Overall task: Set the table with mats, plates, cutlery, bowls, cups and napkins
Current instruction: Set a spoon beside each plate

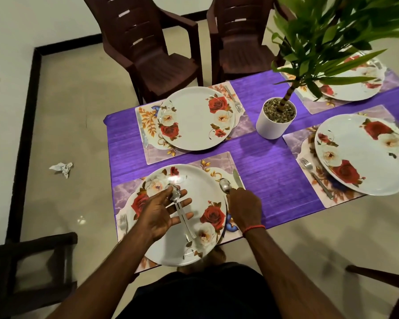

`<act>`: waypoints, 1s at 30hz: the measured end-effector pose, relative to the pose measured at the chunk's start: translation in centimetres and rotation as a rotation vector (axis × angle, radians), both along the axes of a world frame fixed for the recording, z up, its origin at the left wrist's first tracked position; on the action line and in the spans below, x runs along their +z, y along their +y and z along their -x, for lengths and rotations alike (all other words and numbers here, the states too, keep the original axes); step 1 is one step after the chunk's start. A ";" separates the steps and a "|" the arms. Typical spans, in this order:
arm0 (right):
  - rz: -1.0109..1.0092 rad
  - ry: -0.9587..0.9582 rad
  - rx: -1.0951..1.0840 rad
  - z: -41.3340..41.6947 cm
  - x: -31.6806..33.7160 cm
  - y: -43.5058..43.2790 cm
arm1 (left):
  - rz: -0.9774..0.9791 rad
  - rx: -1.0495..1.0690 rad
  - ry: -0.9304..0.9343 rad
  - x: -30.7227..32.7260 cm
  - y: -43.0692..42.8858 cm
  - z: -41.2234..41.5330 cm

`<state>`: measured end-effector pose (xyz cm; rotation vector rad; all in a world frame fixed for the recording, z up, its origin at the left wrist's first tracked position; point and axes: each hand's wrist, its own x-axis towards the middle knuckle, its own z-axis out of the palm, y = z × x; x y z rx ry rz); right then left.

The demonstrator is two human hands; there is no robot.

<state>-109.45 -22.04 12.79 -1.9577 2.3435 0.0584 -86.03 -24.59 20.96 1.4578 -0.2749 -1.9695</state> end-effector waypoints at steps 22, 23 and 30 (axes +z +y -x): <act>0.029 -0.250 -0.066 0.7 -2.1 -1.4 | 0.000 0.011 -0.025 0.3 0.4 0.6; 0.026 -0.258 -0.069 0.7 -2.1 -1.4 | 0.001 0.010 -0.025 0.3 0.4 0.6; -0.016 -0.291 -0.081 1.1 -1.6 -1.2 | -0.009 0.010 -0.018 0.3 0.2 0.9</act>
